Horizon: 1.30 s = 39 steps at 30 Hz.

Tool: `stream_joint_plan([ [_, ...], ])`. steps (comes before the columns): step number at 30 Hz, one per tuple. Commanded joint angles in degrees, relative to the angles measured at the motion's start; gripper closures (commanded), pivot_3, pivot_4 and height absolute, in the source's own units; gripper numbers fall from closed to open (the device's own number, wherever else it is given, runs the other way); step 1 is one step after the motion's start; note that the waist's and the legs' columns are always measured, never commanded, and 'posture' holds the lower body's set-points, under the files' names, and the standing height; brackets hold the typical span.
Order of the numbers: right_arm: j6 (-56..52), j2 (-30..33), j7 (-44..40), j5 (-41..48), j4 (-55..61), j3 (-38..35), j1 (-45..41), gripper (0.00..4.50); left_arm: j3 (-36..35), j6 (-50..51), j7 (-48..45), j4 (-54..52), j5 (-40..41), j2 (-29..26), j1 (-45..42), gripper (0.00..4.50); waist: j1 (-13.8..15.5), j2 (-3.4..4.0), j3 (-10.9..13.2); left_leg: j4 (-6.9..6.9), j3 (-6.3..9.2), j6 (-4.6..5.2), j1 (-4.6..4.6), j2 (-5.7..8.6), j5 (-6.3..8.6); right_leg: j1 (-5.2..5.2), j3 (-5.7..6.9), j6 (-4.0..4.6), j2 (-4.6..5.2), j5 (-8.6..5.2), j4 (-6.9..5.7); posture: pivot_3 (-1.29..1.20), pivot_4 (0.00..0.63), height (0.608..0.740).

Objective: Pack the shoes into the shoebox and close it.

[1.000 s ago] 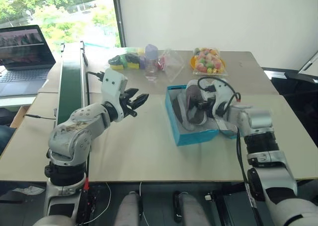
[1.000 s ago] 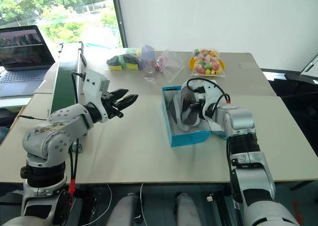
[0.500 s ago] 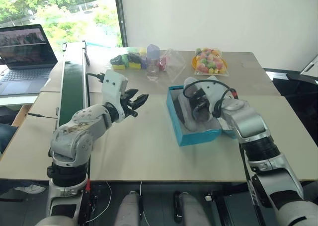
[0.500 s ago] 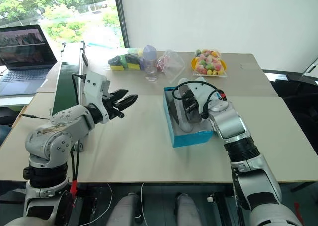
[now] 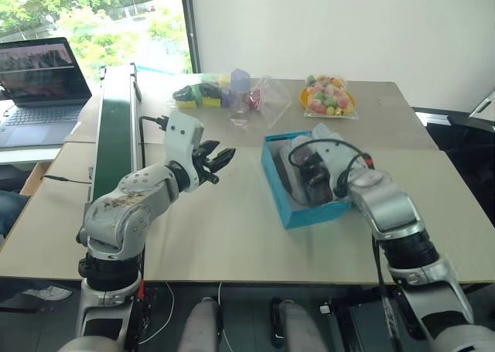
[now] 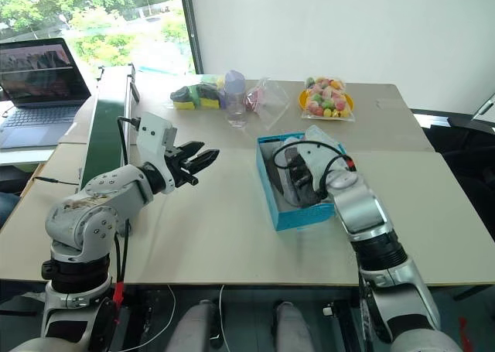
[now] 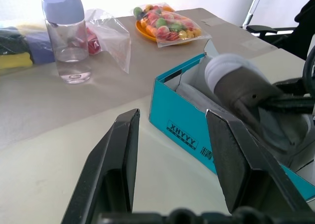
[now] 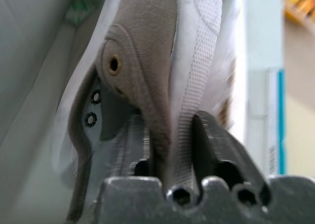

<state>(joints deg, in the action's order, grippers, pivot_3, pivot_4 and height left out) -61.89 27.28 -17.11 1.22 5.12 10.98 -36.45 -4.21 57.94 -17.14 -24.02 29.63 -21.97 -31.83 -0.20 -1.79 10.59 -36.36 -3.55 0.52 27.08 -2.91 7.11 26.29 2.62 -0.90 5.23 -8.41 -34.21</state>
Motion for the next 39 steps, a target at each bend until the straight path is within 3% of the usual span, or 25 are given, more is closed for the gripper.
stream_joint_plan([
  [1,0.39,0.09,2.23,-1.65,3.21,-2.52,0.16,1.57,0.17,0.12,-0.58,-1.35,0.84,0.0,-1.75,2.22,0.0,0.0,0.0,-0.01,0.0,0.0,0.0,0.0,0.0,-0.01,0.0,0.0,-0.01,0.0,0.0,0.0,0.15,0.739],
  [2,0.48,-0.09,2.67,-1.86,3.2,-2.51,0.36,1.45,0.22,0.11,-0.61,-1.23,0.81,0.02,-1.87,2.22,0.01,0.0,0.0,-0.02,0.0,0.0,-0.01,0.0,0.0,-0.01,0.0,0.0,-0.01,0.0,0.0,0.0,0.15,0.739],
  [6,0.31,-1.04,3.1,-1.38,4.1,-3.07,-0.48,0.03,0.55,0.11,-0.54,-1.14,0.7,0.34,-2.08,2.22,0.02,0.0,0.0,-0.01,0.01,0.0,-0.01,-0.01,0.0,-0.01,0.01,0.0,-0.01,0.0,-0.02,0.0,0.15,0.739],
  [12,-1.86,-3.65,1.87,1.4,5.64,-5.3,-4.75,0.03,0.75,-0.55,-0.78,-1.02,0.32,0.29,-1.72,2.22,-0.12,0.0,0.0,-0.02,0.02,0.0,-0.02,-0.01,0.0,-0.01,0.0,0.0,-0.02,0.01,-0.03,0.0,0.15,0.739],
  [19,-2.35,-1.77,0.07,2.55,5.44,-7.96,-11.14,0.03,1.16,-1.29,-0.46,-1.12,-0.13,0.88,-1.12,2.22,0.06,0.0,0.0,-0.02,0.02,0.0,-0.01,-0.01,0.0,-0.01,0.01,0.0,-0.01,0.02,-0.06,0.0,0.15,0.739],
  [22,2.52,1.26,-0.08,0.43,1.89,-7.54,-11.86,0.73,1.23,-1.6,-0.34,-1.07,-0.34,1.04,-1.05,2.22,0.25,0.0,0.0,-0.02,0.01,0.0,0.0,0.0,0.0,-0.02,0.01,0.0,0.0,0.01,-0.02,0.0,0.15,0.739],
  [27,14.3,8.38,-0.15,-5.28,-6.95,-3.43,-9.87,2.43,1.21,-1.77,-0.04,-1.2,-0.51,1.27,-1.03,2.22,0.58,0.0,0.0,-0.02,-0.01,0.0,0.01,0.04,0.0,-0.02,0.0,0.0,0.03,0.01,0.05,0.0,0.15,0.739],
  [33,23.86,7.59,0.63,-7.15,-16.33,-3.31,-10.83,4.46,0.97,-1.95,0.01,-1.06,-0.67,1.06,-1.24,2.22,-0.11,0.0,0.0,-0.01,0.0,0.02,-0.01,0.03,-0.01,-0.01,-0.08,0.0,-0.04,0.02,0.03,0.0,0.15,0.739],
  [39,31.09,3.3,0.5,-8.46,-24.4,-1.96,-11.0,4.49,0.94,-1.78,0.31,-1.37,-0.72,0.98,-1.37,2.22,-0.59,0.0,0.0,-0.05,0.0,0.05,-0.02,0.04,-0.03,-0.03,-0.12,-0.05,-0.05,0.05,0.02,0.0,0.15,0.739],
])
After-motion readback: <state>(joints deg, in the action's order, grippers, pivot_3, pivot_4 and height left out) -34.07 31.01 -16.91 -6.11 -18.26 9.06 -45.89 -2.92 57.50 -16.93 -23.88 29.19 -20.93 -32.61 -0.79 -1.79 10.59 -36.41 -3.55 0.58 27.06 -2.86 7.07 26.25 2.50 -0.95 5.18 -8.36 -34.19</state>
